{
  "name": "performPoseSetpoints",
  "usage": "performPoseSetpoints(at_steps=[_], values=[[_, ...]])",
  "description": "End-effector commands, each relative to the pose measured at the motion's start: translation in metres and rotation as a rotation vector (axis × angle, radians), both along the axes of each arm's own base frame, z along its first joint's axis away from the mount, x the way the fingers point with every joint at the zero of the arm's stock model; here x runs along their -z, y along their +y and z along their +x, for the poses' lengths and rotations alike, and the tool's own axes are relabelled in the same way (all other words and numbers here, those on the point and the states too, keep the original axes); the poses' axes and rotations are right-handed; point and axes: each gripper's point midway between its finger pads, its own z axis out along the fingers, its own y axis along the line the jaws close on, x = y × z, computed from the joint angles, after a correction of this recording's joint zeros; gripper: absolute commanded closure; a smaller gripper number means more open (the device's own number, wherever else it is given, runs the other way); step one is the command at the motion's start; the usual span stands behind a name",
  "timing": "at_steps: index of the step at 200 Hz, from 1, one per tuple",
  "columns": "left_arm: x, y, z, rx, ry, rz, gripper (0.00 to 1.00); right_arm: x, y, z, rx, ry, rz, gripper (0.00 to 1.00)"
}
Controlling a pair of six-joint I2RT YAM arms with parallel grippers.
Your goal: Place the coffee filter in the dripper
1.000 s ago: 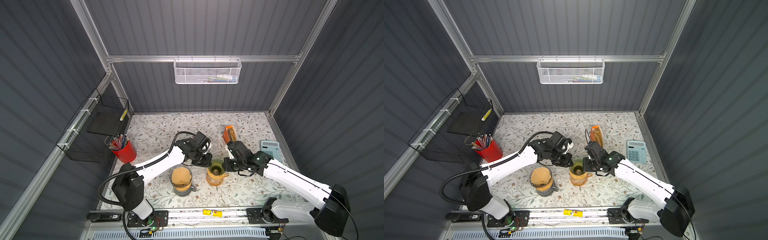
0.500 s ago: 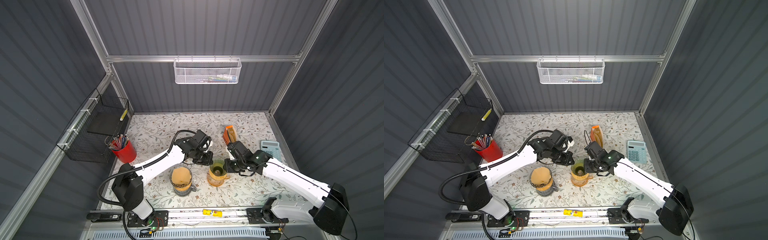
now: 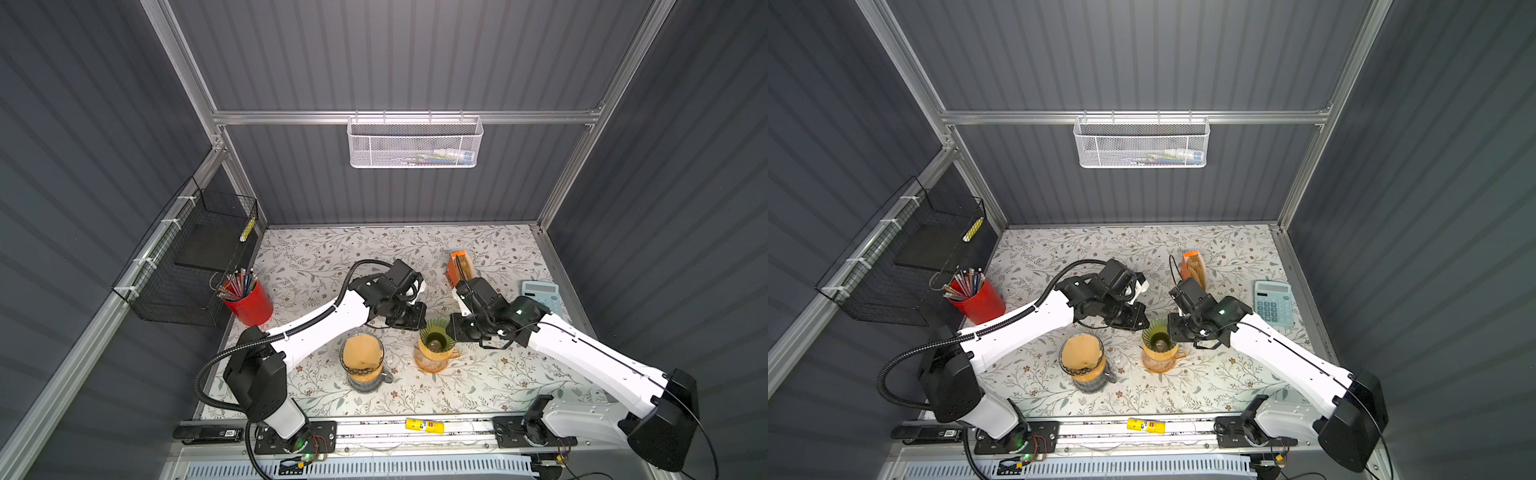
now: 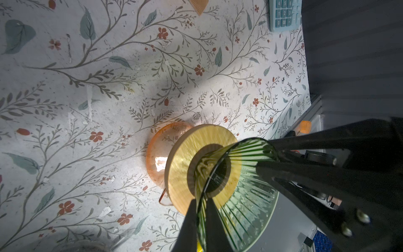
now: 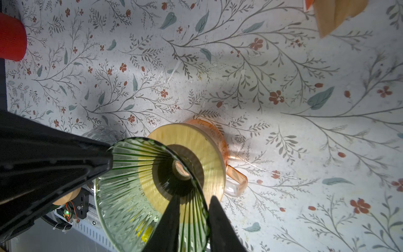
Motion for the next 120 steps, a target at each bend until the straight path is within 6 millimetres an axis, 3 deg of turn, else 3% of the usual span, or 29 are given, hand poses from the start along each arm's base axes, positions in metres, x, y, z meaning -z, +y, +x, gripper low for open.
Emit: performPoseSetpoints(at_steps=[1,80,120], values=[[-0.019,-0.006,0.001,0.002,-0.032,-0.051,0.89,-0.015,-0.003,0.001,0.005,-0.034,0.008,0.73],[-0.022,-0.004,0.009,-0.042,-0.070,-0.055,0.88,-0.028,-0.004,0.003,0.019,-0.069,0.035,0.73],[-0.033,-0.001,0.012,-0.057,-0.104,-0.067,0.88,-0.038,-0.003,0.004,0.013,-0.086,0.064,0.72]])
